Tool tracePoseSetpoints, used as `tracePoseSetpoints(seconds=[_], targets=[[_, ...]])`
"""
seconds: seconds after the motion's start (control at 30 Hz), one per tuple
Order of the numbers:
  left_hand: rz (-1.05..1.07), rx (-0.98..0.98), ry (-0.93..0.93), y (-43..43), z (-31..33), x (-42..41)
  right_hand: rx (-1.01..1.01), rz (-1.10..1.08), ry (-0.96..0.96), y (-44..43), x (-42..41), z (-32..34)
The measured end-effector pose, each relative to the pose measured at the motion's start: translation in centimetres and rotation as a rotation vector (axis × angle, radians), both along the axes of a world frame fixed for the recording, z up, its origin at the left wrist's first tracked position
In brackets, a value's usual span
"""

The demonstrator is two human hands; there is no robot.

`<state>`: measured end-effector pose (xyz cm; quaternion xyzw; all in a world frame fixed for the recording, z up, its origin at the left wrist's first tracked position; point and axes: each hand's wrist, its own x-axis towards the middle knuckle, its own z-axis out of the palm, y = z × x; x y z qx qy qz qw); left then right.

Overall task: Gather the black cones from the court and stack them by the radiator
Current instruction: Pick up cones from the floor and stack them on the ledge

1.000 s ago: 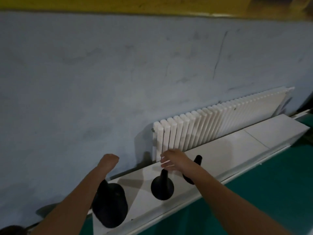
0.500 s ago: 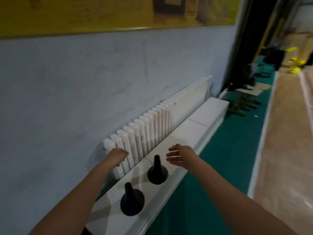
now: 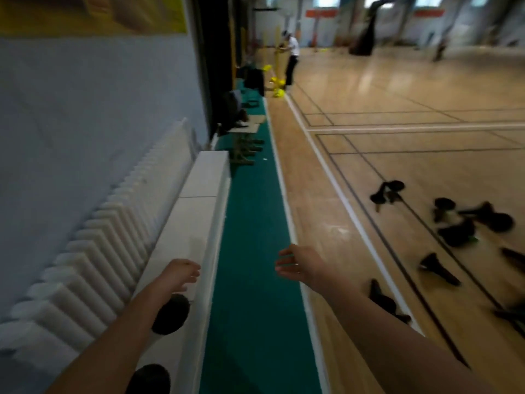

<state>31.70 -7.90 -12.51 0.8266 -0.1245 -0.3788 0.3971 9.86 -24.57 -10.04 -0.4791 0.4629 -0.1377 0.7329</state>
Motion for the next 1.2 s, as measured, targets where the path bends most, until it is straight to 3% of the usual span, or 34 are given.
tracePoseSetpoints(seconds=[0.33,0.57,0.93,1.2], targets=[[-0.433,-0.013,-0.004,-11.9,2.0,-12.8,0.017,-0.449,0.033,-2.2,-17.1,0.2],[-0.657,-0.018,0.004,-17.8,2.2,-24.0,0.033,-0.622,0.047,-3.6,-28.4,0.2],[-0.776,-0.009,0.013,-25.9,0.4,-41.9,0.038,-0.763,0.058,-8.3,-46.6,-1.3],[-0.797,0.071,0.034,-30.2,-1.1,-48.4,0.079,-0.748,0.092,-13.3,-51.3,-3.5]])
